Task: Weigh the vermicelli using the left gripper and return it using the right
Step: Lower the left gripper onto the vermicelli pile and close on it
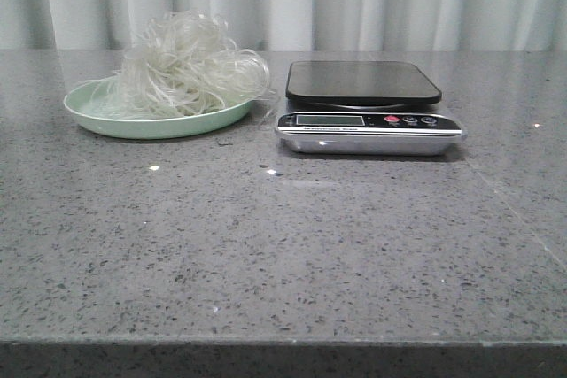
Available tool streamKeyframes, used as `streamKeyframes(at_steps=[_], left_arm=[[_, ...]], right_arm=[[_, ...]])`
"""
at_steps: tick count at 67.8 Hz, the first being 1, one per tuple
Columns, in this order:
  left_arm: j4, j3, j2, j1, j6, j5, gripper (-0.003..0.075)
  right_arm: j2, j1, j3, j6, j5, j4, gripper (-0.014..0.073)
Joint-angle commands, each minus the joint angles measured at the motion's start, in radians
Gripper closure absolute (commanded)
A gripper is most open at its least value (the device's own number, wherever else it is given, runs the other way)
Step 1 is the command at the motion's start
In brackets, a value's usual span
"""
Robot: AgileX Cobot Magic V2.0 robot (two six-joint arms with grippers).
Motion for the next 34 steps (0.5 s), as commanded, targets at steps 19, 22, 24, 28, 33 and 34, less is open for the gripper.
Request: streamKeyframes(at_steps=[19,22,24,28,33,34], left_arm=[[-0.037,-0.048,0.111,-0.047,0.000,-0.165,0.0127],[-0.037,-0.048,0.124,-0.049,0.000,-0.174,0.0127],[-0.043,-0.048,0.130,-0.052,0.000,-0.185,0.0127],[-0.043,-0.048,0.145,-0.055,0.000,-0.197,0.0127],[-0.027,-0.048,0.166,-0.059,0.000,-0.209,0.0128],[-0.027,-0.048,0.166,-0.059,0.000,-0.209,0.0128]], right_arm=[[-0.016,-0.005,-0.008,-0.001,-0.083,-0.004,0.0442],[-0.016,-0.005,-0.008,-0.001,-0.083,-0.004,0.0442],[-0.016,-0.005,-0.008,-0.001,-0.083,-0.004,0.0442],[-0.016,-0.005,-0.008,-0.001,-0.083,-0.004,0.0442],[-0.016,-0.005,-0.008,-0.001,-0.083,-0.004,0.0442],[-0.016,-0.005,-0.008,-0.001,-0.083,-0.004,0.0442]])
